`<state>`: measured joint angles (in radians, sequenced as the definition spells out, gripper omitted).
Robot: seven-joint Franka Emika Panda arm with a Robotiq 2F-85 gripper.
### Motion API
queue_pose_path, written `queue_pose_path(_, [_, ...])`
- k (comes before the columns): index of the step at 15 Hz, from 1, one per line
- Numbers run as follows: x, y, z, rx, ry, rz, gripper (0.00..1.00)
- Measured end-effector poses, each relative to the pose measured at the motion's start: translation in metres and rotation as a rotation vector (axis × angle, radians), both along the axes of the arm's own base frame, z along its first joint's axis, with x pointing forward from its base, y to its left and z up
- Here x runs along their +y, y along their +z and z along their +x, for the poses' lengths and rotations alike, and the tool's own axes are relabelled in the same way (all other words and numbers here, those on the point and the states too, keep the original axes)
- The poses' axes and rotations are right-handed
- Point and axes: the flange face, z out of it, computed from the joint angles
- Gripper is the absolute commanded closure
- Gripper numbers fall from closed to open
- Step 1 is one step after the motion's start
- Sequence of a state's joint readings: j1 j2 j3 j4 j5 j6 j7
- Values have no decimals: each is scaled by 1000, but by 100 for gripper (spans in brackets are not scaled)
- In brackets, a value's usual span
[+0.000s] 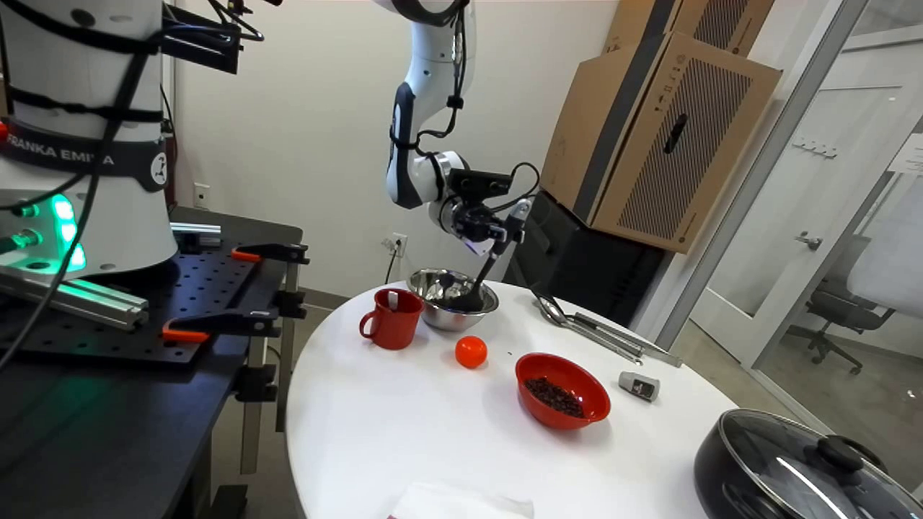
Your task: Pick the spoon and stir the contents in the silver bowl
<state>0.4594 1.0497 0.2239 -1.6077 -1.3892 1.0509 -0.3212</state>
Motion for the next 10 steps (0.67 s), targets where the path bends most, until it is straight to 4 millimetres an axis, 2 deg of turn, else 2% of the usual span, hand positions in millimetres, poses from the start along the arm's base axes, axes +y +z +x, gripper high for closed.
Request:
queue_pose_path(6, [6,-4,-4,245,-41,-3,92])
queue_pose_path(10, [7,-9,-2,221,-29,30,92])
